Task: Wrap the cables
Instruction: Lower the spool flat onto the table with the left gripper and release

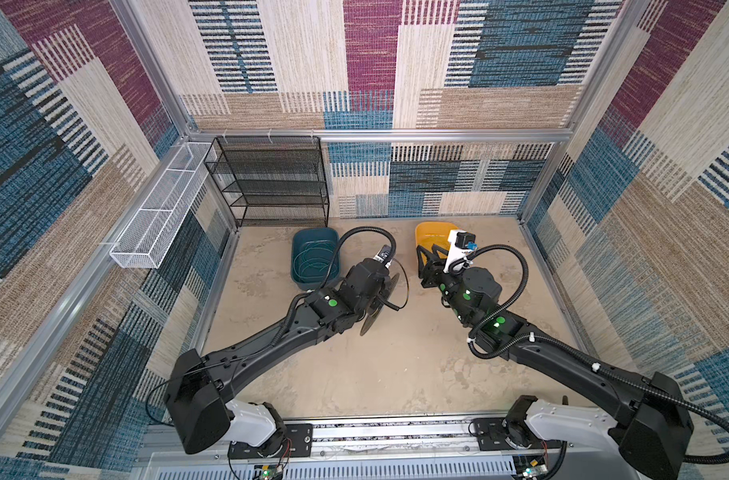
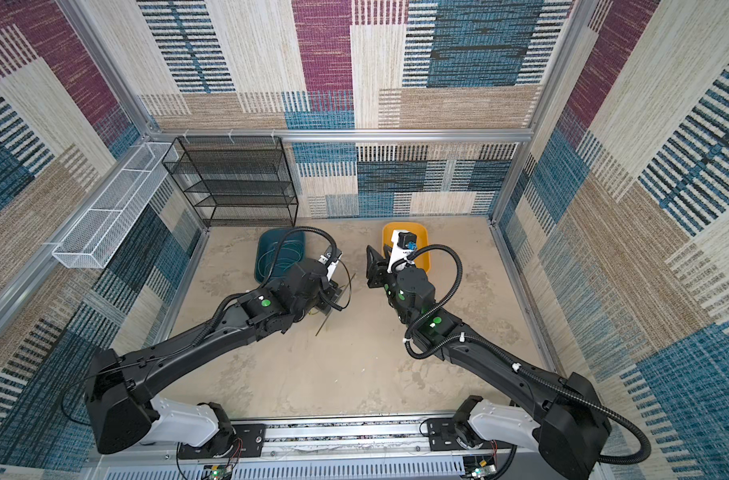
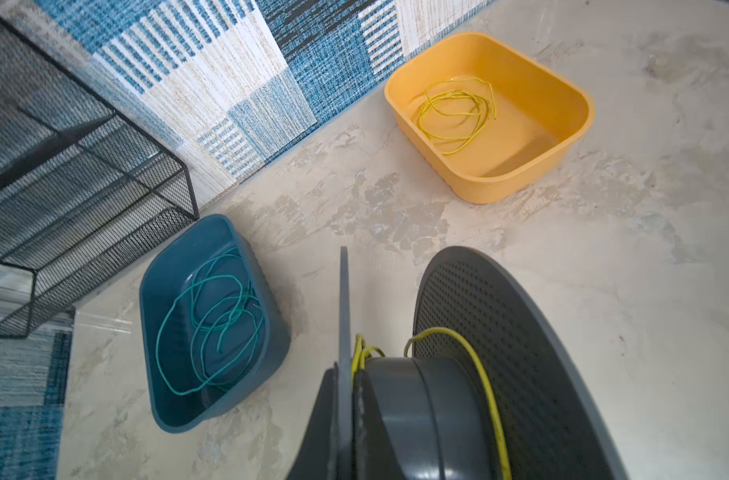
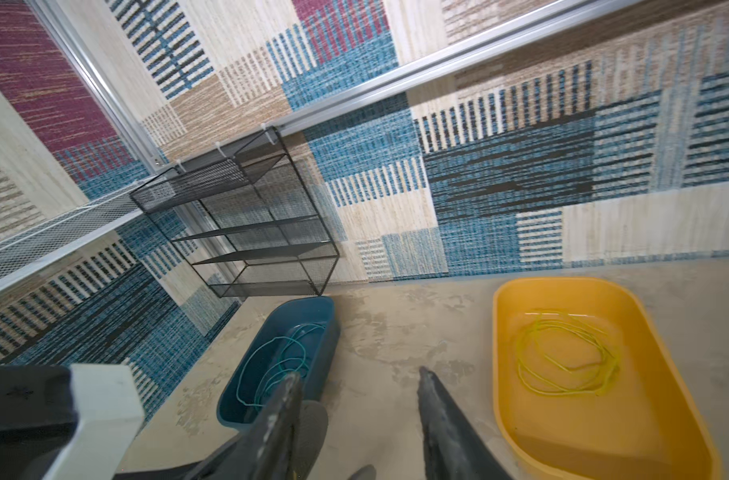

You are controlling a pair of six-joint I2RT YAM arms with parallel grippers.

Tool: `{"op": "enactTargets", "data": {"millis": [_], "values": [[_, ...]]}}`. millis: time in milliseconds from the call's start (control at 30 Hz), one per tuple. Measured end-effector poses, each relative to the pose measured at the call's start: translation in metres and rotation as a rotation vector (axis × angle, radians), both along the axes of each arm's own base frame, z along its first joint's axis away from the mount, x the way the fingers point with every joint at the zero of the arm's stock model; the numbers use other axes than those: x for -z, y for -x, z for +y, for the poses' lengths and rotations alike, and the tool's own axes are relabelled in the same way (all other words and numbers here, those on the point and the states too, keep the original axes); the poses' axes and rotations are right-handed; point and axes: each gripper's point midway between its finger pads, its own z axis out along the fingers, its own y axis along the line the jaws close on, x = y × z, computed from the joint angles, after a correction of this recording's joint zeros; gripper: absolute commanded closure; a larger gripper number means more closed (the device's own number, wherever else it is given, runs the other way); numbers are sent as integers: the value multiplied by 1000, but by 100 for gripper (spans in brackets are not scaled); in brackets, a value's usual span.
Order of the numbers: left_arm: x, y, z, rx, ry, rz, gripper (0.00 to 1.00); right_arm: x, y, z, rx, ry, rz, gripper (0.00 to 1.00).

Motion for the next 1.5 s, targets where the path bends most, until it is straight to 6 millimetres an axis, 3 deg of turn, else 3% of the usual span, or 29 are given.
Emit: {"op": "enactTargets", "data": {"millis": [200, 367, 667, 767, 900, 933, 967, 1100, 1267, 1500], "values": [[44, 13, -45, 102, -180, 19, 100, 37, 7, -52, 110, -23, 90, 49], [68, 35, -73, 144, -282, -48, 100, 68, 21, -64, 113, -14, 167, 49], [123, 73, -64, 139, -542, -153, 97, 90, 39, -75, 108, -28, 213, 47], [142, 76, -59, 133, -610, -155, 75, 95, 40, -75, 105, -19, 227, 43], [169, 89, -66, 205, -575, -59, 51, 97, 43, -74, 94, -12, 239, 36], [172, 93, -66, 218, -571, -38, 40, 97, 44, -74, 91, -11, 241, 33], [173, 97, -68, 236, -554, -16, 4, 96, 45, -75, 92, -8, 245, 31], [165, 113, -71, 291, -488, 64, 1, 84, 45, -74, 89, -4, 248, 20], [124, 138, -71, 378, -363, 129, 1, 65, 46, -73, 75, 20, 245, 0], [50, 160, -61, 440, -196, 135, 1, 37, 50, -73, 52, 32, 209, 0]]}}
